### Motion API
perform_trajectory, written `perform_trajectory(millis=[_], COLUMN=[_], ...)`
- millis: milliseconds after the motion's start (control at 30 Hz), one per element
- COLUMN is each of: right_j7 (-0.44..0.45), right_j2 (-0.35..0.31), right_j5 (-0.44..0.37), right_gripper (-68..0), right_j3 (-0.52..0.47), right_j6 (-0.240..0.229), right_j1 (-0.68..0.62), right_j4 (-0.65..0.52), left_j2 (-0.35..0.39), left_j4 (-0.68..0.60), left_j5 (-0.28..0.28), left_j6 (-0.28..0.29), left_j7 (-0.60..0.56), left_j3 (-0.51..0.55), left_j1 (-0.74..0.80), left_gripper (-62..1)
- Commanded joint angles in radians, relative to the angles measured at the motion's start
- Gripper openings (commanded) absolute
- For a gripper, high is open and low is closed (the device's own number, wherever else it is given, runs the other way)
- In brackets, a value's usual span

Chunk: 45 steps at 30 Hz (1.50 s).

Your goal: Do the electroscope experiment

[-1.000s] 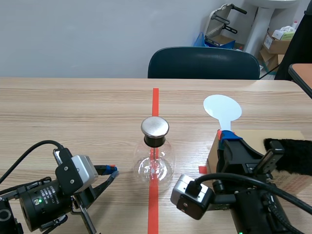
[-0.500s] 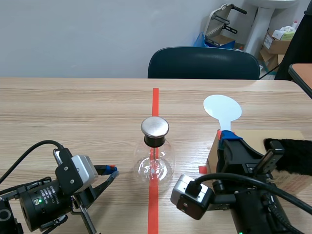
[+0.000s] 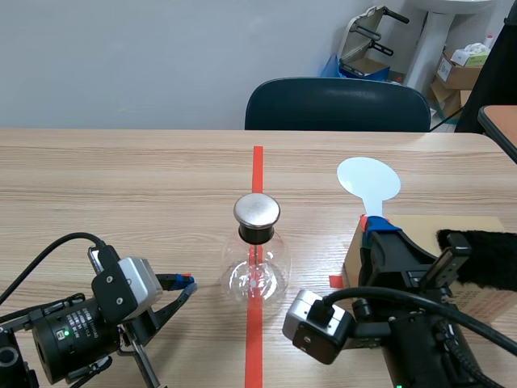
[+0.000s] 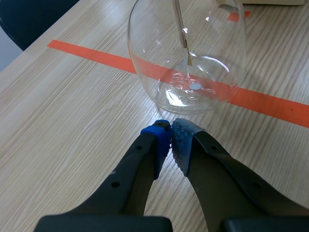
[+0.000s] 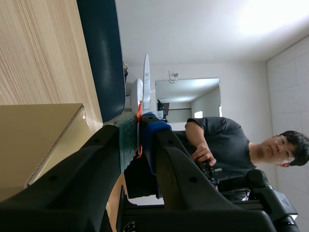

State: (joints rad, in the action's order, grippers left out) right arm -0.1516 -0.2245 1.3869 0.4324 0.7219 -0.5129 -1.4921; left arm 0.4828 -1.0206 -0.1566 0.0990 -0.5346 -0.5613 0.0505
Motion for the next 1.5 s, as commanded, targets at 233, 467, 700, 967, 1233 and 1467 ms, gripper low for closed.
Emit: perform_trajectory(millis=[233,467,700,967,1233,1467], right_j7=[0.000,0.000,0.015,0.122,0.311,0.444], right_j2=[-0.003,-0.003,-0.003,-0.003,-0.003,-0.003], right_j5=[-0.002,-0.002,-0.002,-0.002,-0.002,-0.003], right_gripper=[-65.8,-65.8,-65.8,-65.8,-65.8,-65.8], right_j3=[-0.007,-0.007,-0.007,-0.007,-0.007,-0.007], right_j6=[0.061,0.061,0.061,0.061,0.061,0.061], right_j1=[0.014,0.014,0.014,0.014,0.014,0.014], right_j4=[-0.025,-0.025,-0.025,-0.025,-0.025,-0.025], left_j2=[0.003,0.003,0.003,0.003,0.003,0.003], left_j4=[-0.008,-0.008,-0.008,-0.008,-0.008,-0.008], left_j5=[0.002,0.002,0.002,0.002,0.002,0.002], left_j6=[-0.002,-0.002,-0.002,-0.002,-0.002,-0.002], left_j7=[-0.014,-0.014,-0.014,-0.014,-0.014,-0.014], left_j3=[0.007,0.007,0.007,0.007,0.007,0.007], left_j1=[0.002,0.002,0.002,0.002,0.002,0.002], left_gripper=[-55.4,-55.4,-55.4,-55.4,-55.4,-55.4])
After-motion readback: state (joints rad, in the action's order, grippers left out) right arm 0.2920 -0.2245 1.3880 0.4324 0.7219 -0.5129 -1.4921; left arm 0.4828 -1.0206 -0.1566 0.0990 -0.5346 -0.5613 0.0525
